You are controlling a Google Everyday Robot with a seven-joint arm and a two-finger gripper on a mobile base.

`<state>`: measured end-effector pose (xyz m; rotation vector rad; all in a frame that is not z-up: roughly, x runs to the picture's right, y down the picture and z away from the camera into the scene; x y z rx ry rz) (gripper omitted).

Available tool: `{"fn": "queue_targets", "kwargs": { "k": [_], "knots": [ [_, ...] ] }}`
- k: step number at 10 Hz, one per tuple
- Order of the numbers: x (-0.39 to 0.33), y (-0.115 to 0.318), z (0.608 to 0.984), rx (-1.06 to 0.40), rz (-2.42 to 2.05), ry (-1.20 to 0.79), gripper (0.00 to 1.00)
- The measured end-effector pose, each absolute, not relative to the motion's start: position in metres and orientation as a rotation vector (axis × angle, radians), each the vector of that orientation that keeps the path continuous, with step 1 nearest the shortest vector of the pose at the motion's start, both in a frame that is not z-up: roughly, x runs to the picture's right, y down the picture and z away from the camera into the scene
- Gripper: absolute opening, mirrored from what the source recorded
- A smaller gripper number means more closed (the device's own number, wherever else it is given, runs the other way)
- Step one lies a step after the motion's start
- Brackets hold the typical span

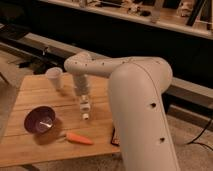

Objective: Stand the bottle upright

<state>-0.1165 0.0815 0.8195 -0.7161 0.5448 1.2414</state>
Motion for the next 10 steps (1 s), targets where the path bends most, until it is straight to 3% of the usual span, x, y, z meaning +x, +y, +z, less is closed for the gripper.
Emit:
{"fn": "queue_targets", "kwargs": {
  "k": [7,8,10],
  "knots": [
    [-0.098,0.091,0.809,-0.720,0.479,0.626,0.00],
    [-0.099,0.091,0.811,-0.706,0.418,0.639,0.03],
    [-0.105,0.087,0.818,-0.663,0.332,0.662,0.20]
  ]
}}
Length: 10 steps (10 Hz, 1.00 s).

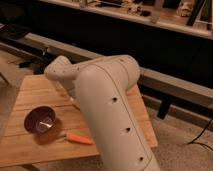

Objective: Stand the bottle upright

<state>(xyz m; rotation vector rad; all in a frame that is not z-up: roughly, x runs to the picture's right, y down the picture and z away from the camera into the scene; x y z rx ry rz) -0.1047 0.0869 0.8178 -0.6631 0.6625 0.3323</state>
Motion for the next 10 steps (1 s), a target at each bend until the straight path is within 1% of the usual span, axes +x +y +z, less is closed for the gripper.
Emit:
{"fn": "queue_targets", "kwargs": {
  "k": [1,2,5,6,7,10],
  "knots": [
    [-0.114,0.082,0.822,-0.645,0.345,0.659,0.32],
    [-0.124,0.076,0.826,-0.636,0.402,0.637,0.42],
    [-0.147,0.058,0.822,-0.667,0.644,0.567,0.72],
    [-0.144,0.054,0.821,-0.661,0.660,0.564,0.78],
    [-0.136,0.053,0.821,-0.653,0.652,0.579,0.80],
    [-0.114,0.058,0.821,-0.633,0.568,0.638,0.80]
  ]
}}
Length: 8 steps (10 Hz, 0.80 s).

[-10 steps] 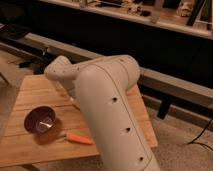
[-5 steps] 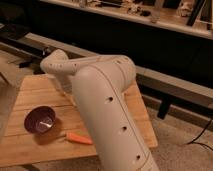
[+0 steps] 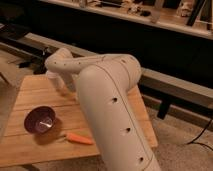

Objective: Stand the bottle upright

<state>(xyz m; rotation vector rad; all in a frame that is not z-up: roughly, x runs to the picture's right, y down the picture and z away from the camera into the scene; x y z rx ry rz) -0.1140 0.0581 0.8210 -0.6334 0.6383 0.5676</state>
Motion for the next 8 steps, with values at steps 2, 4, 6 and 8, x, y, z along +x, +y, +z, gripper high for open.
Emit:
{"fn": "queue_targets", "kwargs": {
  "k": [2,4,6,8],
  "knots": [
    [-0.112,0.062,0.821,-0.625,0.512,0.664,0.80],
    [-0.111,0.063,0.822,-0.617,0.481,0.678,0.80],
    [-0.118,0.060,0.821,-0.610,0.508,0.676,0.80],
    [-0.134,0.048,0.818,-0.595,0.642,0.659,0.80]
  ]
}}
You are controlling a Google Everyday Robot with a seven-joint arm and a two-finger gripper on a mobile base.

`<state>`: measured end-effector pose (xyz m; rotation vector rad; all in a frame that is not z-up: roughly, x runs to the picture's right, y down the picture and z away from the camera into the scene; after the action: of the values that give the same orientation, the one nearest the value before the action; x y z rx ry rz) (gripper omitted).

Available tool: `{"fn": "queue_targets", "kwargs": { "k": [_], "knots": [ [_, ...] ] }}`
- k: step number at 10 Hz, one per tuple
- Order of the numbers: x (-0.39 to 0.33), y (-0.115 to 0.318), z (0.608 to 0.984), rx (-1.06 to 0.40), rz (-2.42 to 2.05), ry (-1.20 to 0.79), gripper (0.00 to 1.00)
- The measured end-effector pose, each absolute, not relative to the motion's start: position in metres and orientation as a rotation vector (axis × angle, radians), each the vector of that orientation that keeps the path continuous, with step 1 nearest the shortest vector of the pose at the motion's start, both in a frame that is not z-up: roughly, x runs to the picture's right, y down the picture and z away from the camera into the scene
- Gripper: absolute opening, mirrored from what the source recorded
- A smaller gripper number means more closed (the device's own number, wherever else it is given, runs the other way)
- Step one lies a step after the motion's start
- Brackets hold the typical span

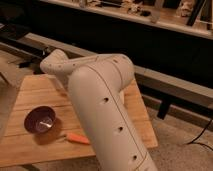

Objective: Stand the bottle upright

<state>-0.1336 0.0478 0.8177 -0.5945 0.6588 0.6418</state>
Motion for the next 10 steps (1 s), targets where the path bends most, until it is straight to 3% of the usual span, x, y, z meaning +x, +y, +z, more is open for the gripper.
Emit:
{"fn": "queue_targets", "kwargs": {
  "k": [5,10],
  "knots": [
    [-0.136,0.021,0.805,-0.519,1.103,0.743,0.80],
    [-0.122,0.018,0.819,-0.444,1.412,0.784,0.80]
  ]
}}
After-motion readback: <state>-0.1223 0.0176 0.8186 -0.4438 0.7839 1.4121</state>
